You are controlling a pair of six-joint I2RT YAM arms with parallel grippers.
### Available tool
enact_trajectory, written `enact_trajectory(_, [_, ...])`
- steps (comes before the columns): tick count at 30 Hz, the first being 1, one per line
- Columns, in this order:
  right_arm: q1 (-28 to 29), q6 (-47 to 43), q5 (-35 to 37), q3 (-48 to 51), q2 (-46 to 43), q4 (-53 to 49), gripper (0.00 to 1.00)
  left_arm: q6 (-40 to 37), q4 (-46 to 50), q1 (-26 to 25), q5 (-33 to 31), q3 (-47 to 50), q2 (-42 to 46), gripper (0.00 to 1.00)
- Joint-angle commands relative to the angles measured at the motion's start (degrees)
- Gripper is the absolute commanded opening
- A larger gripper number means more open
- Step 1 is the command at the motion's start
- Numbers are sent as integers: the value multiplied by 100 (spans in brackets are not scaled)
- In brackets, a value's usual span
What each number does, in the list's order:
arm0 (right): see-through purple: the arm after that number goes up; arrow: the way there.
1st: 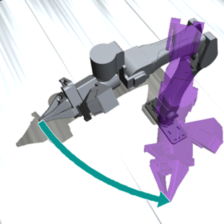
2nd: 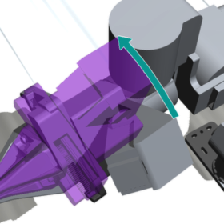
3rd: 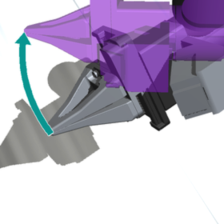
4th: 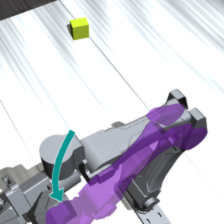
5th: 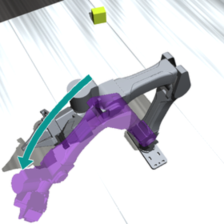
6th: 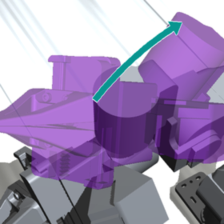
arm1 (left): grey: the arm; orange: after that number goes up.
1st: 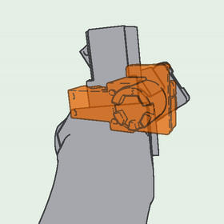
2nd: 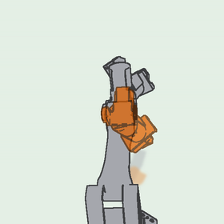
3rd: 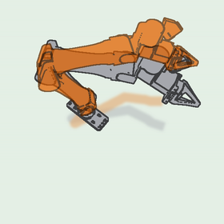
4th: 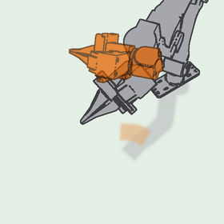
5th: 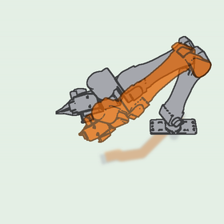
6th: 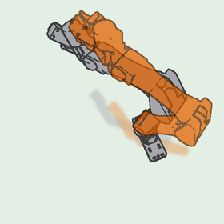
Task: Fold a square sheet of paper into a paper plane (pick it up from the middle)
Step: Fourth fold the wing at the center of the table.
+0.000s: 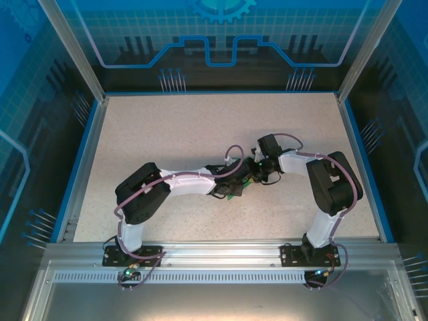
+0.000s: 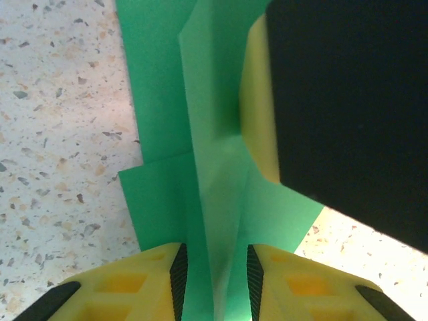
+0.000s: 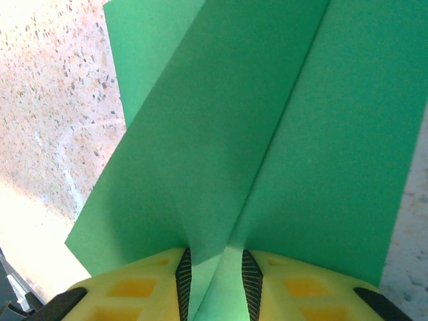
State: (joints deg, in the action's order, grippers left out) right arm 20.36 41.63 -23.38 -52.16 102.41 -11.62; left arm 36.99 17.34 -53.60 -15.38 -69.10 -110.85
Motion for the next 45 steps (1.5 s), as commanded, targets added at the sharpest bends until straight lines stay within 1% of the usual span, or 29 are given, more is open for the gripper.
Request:
enact_trajectory(1, [33,50,266,-13,235,-185,30,-137,298,-45,-251,-173,-147,33])
enact_trajectory(7, [9,78,246,9,229,-165,30,-140,442,-89,-375,-253,-271,33])
enact_trajectory(14, [-19,99,237,30,235,-158,30,-97,491,-95,-500,-287,-249,26])
enact_trajectory(21, [-74,91,186,66,210,-112,30,-53,449,-94,-431,-244,-131,19])
enact_trajectory(26, [-141,87,-7,121,133,22,31,40,354,-46,-278,-162,-26,13])
enact_trajectory(29, [-197,69,-132,145,-18,122,31,100,232,14,-70,-69,57,9])
enact_trajectory(33, [-293,-23,-299,316,-317,247,35,248,-113,165,445,164,253,6])
enact_trajectory(37, [-344,-180,-402,349,-463,282,38,483,-724,381,1125,555,503,5])
enact_trajectory(41, [-357,-294,-471,353,-418,287,39,791,-1509,636,1868,951,594,5])
enact_trajectory(45, [-340,-331,-610,359,-402,379,39,1056,-2048,786,2328,1212,517,6])
